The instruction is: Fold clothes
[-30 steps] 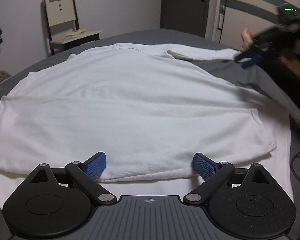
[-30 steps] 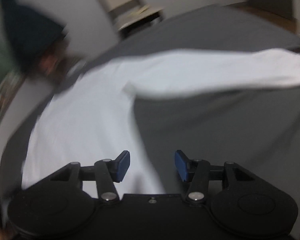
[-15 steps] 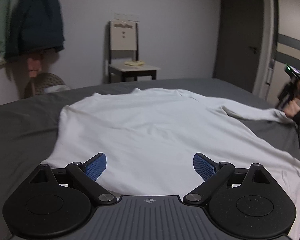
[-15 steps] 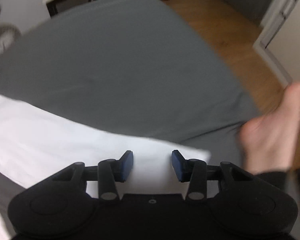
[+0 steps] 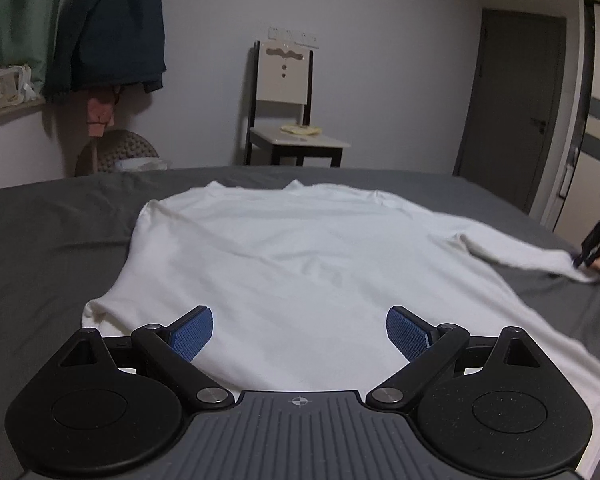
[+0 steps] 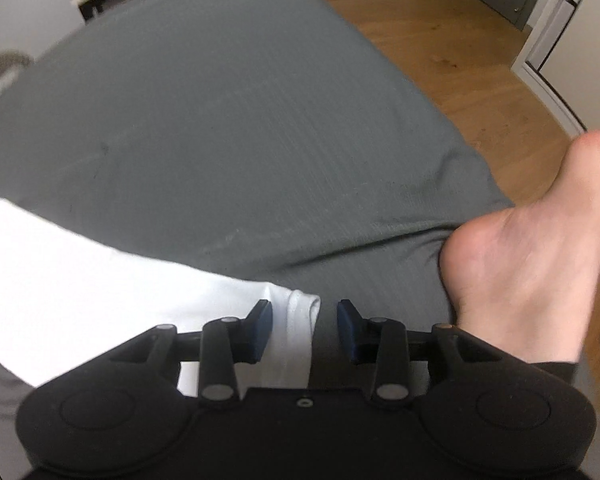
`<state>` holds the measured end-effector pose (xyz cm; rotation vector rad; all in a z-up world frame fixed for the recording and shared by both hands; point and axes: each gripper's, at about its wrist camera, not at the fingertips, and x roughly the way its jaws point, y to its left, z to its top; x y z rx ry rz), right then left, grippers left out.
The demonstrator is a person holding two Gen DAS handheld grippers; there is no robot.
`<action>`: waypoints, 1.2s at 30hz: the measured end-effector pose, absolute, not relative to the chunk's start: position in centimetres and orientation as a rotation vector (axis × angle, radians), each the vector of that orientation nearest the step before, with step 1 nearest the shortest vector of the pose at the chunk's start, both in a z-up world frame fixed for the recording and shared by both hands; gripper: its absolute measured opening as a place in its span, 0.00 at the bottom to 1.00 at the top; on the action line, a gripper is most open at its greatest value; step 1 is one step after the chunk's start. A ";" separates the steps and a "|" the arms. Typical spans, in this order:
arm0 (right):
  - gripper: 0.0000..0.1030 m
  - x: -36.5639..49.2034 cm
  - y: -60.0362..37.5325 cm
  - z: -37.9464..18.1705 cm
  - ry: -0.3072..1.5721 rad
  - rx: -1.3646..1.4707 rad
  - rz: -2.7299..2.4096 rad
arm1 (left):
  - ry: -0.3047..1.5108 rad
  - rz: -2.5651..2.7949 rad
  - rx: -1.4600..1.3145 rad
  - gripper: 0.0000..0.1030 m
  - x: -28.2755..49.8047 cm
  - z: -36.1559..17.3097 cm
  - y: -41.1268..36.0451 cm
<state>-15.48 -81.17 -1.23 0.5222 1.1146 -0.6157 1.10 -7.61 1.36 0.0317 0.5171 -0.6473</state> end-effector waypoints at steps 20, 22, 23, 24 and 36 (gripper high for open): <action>0.07 -11.5 -51.2 16.9 0.503 0.440 -0.041 | 0.491 -0.529 -0.267 0.95 2.7 2.8 -3.0; 0.07 -10.1 -43.9 17.9 0.488 0.387 0.108 | 0.486 -0.521 -0.334 1.00 3.1 2.9 -1.6; 0.07 -9.4 -40.2 18.4 0.480 0.360 0.182 | 0.481 -0.513 -0.360 1.00 3.3 3.0 -0.9; 0.07 -9.1 -37.5 16.8 0.511 0.354 0.224 | 0.471 -0.501 -0.375 1.00 3.5 3.0 -0.3; 0.03 -9.2 -17.6 1.3 0.833 0.285 0.415 | 0.494 -0.491 -0.422 1.00 6.6 2.3 2.0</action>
